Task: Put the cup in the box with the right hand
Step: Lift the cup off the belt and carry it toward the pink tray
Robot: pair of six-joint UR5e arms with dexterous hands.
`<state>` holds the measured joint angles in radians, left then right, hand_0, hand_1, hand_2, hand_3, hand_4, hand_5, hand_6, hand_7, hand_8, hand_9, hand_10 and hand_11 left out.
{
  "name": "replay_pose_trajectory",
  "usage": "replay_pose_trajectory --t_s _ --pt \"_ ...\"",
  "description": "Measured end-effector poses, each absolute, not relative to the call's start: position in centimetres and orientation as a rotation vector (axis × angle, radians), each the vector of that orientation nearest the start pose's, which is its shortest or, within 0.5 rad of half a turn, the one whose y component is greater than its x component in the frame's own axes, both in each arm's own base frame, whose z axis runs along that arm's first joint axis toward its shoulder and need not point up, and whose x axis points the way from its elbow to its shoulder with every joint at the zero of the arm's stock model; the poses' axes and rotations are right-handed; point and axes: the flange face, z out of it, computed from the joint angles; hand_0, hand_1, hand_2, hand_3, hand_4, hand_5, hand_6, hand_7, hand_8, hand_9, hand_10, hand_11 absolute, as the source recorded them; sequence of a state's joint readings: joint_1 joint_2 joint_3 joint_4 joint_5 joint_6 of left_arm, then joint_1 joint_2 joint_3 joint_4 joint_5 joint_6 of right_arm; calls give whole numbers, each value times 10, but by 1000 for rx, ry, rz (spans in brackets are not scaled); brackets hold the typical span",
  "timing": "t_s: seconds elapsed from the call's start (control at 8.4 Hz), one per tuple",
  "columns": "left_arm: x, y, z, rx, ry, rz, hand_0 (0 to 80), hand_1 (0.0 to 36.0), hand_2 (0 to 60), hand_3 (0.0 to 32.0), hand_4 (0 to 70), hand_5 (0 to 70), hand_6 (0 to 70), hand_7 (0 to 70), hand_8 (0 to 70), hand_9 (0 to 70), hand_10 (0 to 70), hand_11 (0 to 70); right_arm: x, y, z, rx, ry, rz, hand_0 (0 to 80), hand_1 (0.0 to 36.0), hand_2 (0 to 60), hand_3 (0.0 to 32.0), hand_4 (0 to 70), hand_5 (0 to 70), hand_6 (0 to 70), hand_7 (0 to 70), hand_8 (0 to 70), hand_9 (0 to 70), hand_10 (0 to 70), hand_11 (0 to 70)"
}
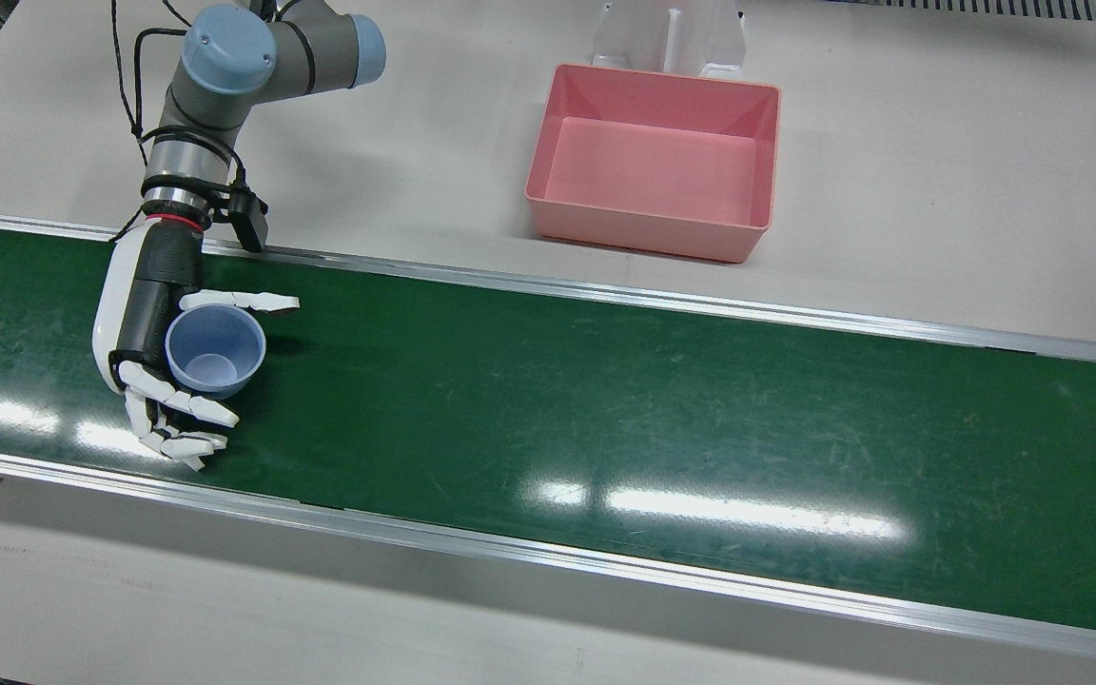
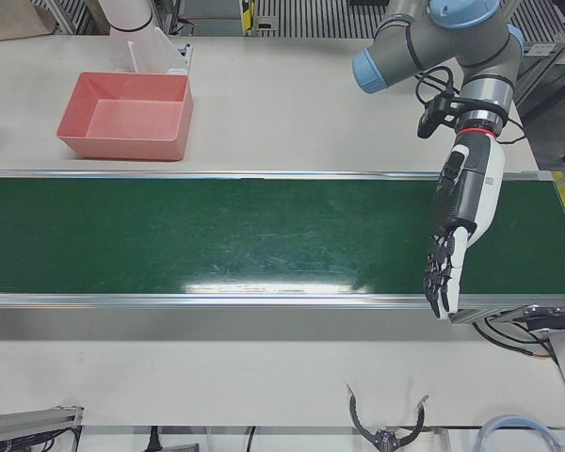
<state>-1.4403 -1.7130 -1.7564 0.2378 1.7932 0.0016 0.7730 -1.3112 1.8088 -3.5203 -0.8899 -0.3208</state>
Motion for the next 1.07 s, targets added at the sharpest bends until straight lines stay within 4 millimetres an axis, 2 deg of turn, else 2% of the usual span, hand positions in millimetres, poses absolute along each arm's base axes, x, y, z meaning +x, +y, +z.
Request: replay_pose_trajectory --t_s 0.24,0.36,0.6,0.83,0.95,1.07 --pt "-40 -547 547 -355 2118 -1932 0 0 0 0 0 0 0 0 0 0 0 0 -236 -519 465 -191 2510 -2233 549 351 600 0 700 151 396 700 684 700 422 596" --pt "-41 -547 548 -355 2118 -1933 0 0 0 0 0 0 0 0 0 0 0 0 -226 -514 451 -210 2531 -2194 555 343 600 0 700 148 382 700 669 700 403 570" --pt "-41 -547 548 -355 2118 -1933 0 0 0 0 0 0 0 0 0 0 0 0 -211 -495 407 -233 2605 -2083 563 317 600 0 700 144 377 700 665 700 403 568" --pt "-41 -547 548 -355 2117 -1933 0 0 0 0 0 0 0 0 0 0 0 0 -229 -448 352 -143 2727 -1998 542 317 600 0 700 143 371 700 664 700 411 580" --pt "-41 -547 548 -355 2117 -1933 0 0 0 0 0 0 0 0 0 0 0 0 -245 -418 324 -101 2798 -1943 556 297 600 0 700 142 369 700 661 700 409 576" --pt "-41 -547 548 -355 2118 -1933 0 0 0 0 0 0 0 0 0 0 0 0 -267 -379 300 -50 2854 -1899 566 271 600 0 700 140 365 700 656 700 411 580"
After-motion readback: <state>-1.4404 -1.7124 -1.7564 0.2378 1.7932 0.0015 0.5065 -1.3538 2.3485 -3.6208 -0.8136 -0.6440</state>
